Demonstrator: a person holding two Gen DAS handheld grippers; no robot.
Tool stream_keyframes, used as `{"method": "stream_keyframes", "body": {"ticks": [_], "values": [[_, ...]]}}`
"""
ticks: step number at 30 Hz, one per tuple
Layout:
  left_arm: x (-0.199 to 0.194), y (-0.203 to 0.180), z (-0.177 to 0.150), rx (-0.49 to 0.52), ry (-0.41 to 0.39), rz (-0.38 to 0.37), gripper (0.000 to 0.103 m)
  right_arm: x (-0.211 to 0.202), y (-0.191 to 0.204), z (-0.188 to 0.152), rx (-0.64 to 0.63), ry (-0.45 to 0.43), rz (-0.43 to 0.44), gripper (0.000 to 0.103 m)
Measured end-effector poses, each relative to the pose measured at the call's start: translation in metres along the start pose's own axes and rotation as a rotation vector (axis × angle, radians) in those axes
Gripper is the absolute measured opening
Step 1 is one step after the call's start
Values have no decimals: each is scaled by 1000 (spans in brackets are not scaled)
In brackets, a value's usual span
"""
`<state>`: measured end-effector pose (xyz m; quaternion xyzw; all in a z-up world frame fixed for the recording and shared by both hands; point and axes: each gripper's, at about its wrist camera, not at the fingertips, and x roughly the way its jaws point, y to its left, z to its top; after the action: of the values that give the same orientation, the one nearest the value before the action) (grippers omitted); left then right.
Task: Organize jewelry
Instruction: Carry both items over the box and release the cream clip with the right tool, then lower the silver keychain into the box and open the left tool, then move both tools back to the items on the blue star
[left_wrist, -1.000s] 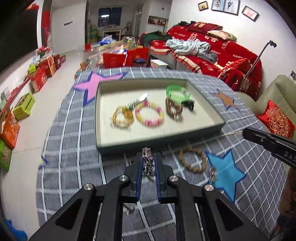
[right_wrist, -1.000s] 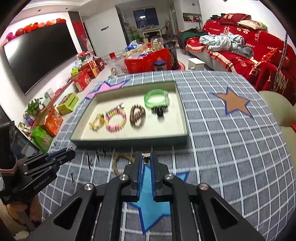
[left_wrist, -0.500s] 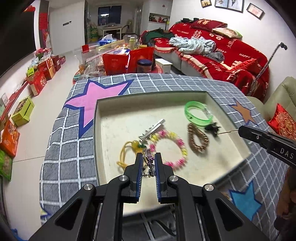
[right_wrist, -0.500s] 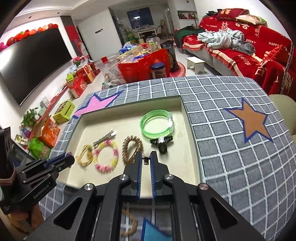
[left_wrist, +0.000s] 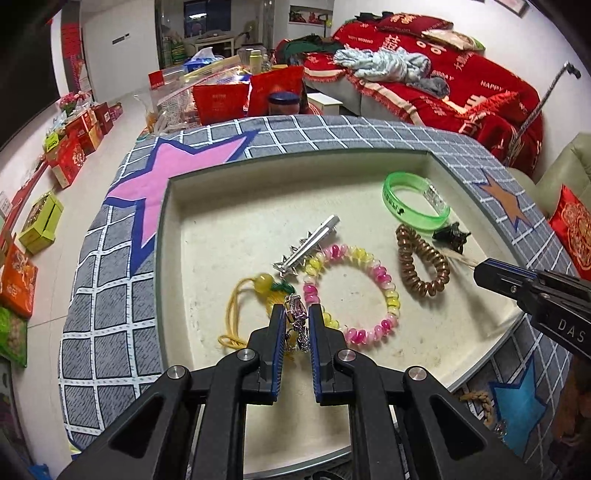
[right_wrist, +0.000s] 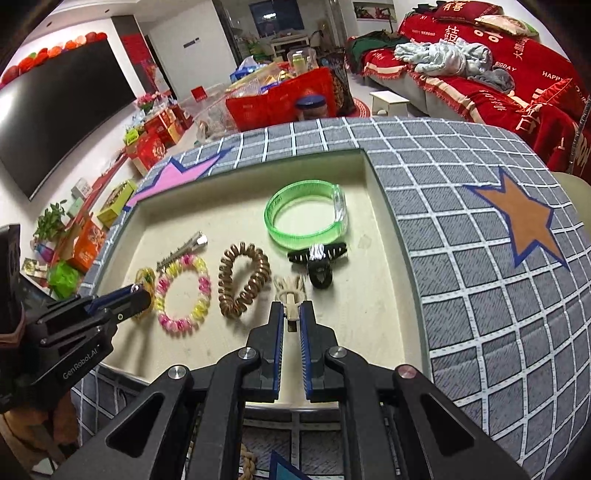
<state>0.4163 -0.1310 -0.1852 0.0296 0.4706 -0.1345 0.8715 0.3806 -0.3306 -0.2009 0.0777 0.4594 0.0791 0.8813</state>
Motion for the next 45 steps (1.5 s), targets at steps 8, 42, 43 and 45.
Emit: {"method": "stream_keyframes", "body": {"ticks": [8, 42, 43, 45], "values": [[8, -6, 3, 27, 26, 29, 30, 19, -1, 11, -3, 58, -6, 9], [-32, -6, 8, -2, -148, 126, 103, -51, 12, 7, 24, -74, 56, 66], [-32, -7, 9, 4, -143, 124, 103, -53, 12, 6, 23, -74, 55, 66], [-33, -7, 9, 4, -144, 124, 103, -59, 12, 0, 31, -77, 62, 67]]}}
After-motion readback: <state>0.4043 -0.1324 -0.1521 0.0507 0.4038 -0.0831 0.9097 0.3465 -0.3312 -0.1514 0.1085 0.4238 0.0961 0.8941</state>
